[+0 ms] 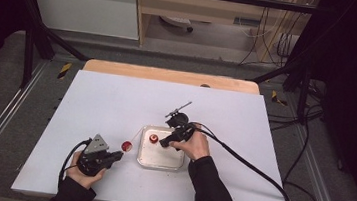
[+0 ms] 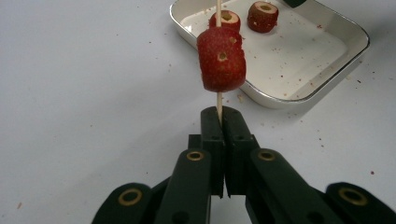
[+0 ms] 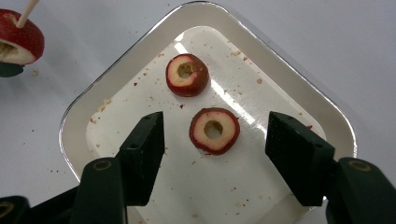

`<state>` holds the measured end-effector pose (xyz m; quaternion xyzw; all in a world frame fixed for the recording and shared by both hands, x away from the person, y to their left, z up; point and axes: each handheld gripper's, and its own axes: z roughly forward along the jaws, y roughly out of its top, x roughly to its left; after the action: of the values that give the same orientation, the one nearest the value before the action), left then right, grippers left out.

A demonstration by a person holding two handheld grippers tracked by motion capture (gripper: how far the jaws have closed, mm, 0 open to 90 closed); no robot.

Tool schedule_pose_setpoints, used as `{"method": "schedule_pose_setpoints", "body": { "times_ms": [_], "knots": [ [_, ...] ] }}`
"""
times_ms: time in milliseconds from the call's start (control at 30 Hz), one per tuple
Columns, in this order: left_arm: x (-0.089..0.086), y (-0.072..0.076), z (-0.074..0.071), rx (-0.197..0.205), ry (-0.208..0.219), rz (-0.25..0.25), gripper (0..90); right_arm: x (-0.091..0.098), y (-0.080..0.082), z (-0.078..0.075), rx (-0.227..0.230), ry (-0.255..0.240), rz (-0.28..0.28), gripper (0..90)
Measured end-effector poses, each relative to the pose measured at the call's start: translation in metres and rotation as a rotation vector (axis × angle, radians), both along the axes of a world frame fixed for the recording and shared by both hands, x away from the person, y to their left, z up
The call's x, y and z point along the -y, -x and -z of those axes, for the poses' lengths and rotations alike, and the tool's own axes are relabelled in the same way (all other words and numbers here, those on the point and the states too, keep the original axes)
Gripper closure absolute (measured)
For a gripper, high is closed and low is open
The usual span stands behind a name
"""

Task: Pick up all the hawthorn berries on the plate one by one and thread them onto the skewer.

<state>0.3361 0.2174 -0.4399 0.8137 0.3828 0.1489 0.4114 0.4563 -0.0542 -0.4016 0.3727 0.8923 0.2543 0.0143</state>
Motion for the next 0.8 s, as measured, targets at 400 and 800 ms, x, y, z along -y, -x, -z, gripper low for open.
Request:
{"method": "schedule_pose_setpoints", "body": {
  "times_ms": [400, 800],
  "knots": [
    [0.000, 0.000, 0.001, -0.001, -0.002, 0.000, 88.1, -0.005, -0.012, 0.015, -0.065, 0.026, 0.007, 51.0],
    [0.000, 0.000, 0.001, 0.000, -0.003, -0.001, 88.1, -0.006, -0.013, 0.017, -0.089, 0.023, 0.009, 59.0]
  ]
}}
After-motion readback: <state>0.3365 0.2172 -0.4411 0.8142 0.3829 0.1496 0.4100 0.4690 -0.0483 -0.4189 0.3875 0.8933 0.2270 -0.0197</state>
